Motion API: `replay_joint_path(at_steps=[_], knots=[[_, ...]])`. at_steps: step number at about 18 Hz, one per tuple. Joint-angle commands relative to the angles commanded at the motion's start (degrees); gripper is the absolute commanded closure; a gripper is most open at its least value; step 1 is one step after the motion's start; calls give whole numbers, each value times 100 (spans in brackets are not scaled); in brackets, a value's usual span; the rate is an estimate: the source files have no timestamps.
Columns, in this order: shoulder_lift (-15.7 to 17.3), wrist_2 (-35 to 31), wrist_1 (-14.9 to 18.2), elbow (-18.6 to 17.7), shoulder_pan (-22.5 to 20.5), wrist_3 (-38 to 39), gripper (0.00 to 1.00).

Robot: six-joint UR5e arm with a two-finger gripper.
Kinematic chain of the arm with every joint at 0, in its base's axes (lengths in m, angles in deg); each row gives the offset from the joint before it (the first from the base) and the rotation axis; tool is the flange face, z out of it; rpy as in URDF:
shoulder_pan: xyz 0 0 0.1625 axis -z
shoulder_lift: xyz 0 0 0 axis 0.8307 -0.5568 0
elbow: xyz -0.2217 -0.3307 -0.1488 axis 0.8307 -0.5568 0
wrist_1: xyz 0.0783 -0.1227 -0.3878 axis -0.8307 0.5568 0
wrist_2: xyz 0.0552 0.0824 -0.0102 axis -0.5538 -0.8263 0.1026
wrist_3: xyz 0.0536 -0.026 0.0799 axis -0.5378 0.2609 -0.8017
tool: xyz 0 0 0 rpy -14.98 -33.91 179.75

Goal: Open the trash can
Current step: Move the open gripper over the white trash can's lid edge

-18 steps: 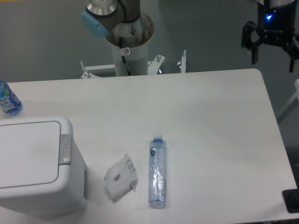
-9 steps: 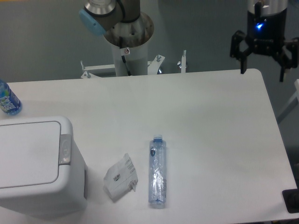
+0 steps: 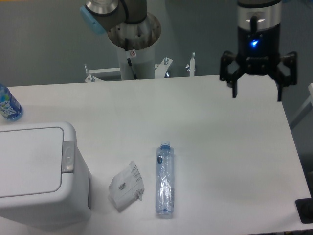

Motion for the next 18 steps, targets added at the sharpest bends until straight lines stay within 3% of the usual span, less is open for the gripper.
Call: replay_joint_path(at_steps=[5, 10, 18], knots=[[-61, 44, 9, 27, 606, 1196, 0], [-184, 623, 0, 71, 1081, 2453, 0], [-413, 1020, -96, 71, 1776, 3017, 0]])
